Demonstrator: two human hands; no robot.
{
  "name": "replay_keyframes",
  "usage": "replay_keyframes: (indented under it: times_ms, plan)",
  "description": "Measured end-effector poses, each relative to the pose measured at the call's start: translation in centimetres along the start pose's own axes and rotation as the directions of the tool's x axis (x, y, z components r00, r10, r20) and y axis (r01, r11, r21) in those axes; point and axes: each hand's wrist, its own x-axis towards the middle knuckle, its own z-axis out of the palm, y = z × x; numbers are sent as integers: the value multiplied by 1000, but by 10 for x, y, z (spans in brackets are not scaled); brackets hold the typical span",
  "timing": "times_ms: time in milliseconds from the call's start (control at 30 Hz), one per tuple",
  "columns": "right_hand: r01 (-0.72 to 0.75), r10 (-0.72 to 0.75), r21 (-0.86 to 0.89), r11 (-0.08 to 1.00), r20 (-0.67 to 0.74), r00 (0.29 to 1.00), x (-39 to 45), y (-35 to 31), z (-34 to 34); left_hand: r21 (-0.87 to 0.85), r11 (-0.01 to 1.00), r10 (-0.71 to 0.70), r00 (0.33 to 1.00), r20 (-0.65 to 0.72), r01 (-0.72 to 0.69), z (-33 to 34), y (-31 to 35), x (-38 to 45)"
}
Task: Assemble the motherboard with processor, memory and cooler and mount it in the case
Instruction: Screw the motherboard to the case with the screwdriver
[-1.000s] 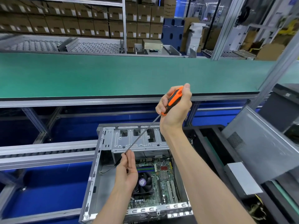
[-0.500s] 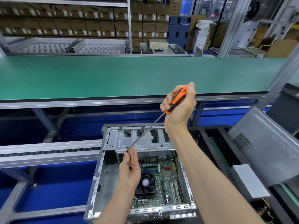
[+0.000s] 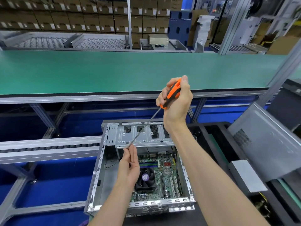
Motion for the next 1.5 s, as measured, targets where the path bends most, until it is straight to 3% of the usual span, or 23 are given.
replay_keyframes:
  times_ms: [100, 233, 300, 500, 767, 967, 1067, 1500]
  plan:
    - [101, -84, -220, 970, 87, 993, 3, -4, -4, 6, 1000, -8, 1000, -26, 8, -3, 2, 0]
    - [263, -182, -590, 764, 194, 964, 6, -5, -7, -16, 1000, 0, 998, -70, -1, -5, 3, 1]
    - [282, -142, -647, 708, 261, 955, 6, -7, -8, -23, 1000, -3, 997, -80, 1, -6, 4, 1]
    - [269, 10, -663, 698, 386, 923, 13, -14, -12, -59, 998, -22, 997, -79, 17, -9, 4, 5]
    - [393, -114, -637, 663, 433, 894, 24, -10, 0, 100, 995, 12, 1000, -15, -10, -13, 6, 7]
    - [482, -101, -680, 552, 519, 849, 27, 6, 17, 321, 946, 111, 981, -160, -55, -24, 20, 23]
    - [514, -70, -695, 502, 560, 826, 23, 15, 23, 382, 924, 97, 982, -163, -28, -22, 23, 31]
    - [543, -43, -694, 472, 598, 801, 18, 27, 32, 373, 927, -22, 996, -83, 52, -13, 33, 43]
